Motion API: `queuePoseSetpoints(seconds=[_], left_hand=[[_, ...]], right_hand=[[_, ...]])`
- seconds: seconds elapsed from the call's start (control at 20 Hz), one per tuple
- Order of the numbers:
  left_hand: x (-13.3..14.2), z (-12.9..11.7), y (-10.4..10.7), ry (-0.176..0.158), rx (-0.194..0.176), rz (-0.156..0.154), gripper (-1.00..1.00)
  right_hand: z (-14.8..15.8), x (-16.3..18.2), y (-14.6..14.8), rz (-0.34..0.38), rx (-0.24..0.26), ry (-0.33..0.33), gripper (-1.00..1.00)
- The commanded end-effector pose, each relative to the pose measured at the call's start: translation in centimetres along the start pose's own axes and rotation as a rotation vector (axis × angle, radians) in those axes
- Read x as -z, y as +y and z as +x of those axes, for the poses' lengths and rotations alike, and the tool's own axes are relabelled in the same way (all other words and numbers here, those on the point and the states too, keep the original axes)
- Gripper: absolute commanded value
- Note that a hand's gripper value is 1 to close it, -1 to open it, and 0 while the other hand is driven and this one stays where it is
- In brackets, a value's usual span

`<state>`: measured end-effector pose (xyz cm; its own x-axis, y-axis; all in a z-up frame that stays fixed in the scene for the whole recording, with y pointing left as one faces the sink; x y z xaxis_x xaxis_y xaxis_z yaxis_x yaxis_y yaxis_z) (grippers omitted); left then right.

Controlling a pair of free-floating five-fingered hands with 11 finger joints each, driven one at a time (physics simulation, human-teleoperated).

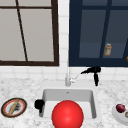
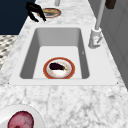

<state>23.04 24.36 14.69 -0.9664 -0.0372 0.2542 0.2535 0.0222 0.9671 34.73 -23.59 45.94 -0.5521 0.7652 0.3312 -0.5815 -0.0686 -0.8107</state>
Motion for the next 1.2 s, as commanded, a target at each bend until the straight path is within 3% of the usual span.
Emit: queuePoseSetpoints(seconds=[0.0, 0.25, 0.4, 0.45, 0.5, 0.6, 0.65, 0.75, 0.95, 1.15], left_hand=[[0.0, 0.0, 0.0, 0.0, 0.0, 0.0, 0.0], [0.0, 0.0, 0.0, 0.0, 0.0, 0.0, 0.0], [0.0, 0.0, 0.0, 0.0, 0.0, 0.0, 0.0], [0.0, 0.0, 0.0, 0.0, 0.0, 0.0, 0.0], [0.0, 0.0, 0.0, 0.0, 0.0, 0.0, 0.0], [0.0, 0.0, 0.0, 0.0, 0.0, 0.0, 0.0], [0.0, 0.0, 0.0, 0.0, 0.0, 0.0, 0.0], [0.0, 0.0, 0.0, 0.0, 0.0, 0.0, 0.0], [0.0, 0.0, 0.0, 0.0, 0.0, 0.0, 0.0], [0.0, 0.0, 0.0, 0.0, 0.0, 0.0, 0.0]], right_hand=[[0.1, 1.7, -0.9, -0.023, -0.128, 0.104, -1.0], [1.7, 3.3, 0.3, 0.068, -0.137, 0.18, -1.0], [2.2, 5.3, 0.6, 0.089, -0.181, 0.236, -1.0], [1.3, 5.8, 0.9, 0.081, -0.172, 0.245, -1.0], [0.7, 5.7, 0.0, 0.053, -0.109, 0.228, -1.0], [1.1, 6.7, 0.4, 0.045, -0.112, 0.239, -1.0], [0.7, 6.4, 0.9, 0.02, -0.136, 0.208, -1.0], [1.3, 6.7, 0.3, -0.025, -0.191, 0.237, -1.0], [1.1, 7.7, -0.1, -0.103, -0.216, 0.269, -1.0], [0.6, 9.9, -1.0, -0.142, -0.279, 0.285, -1.0]])
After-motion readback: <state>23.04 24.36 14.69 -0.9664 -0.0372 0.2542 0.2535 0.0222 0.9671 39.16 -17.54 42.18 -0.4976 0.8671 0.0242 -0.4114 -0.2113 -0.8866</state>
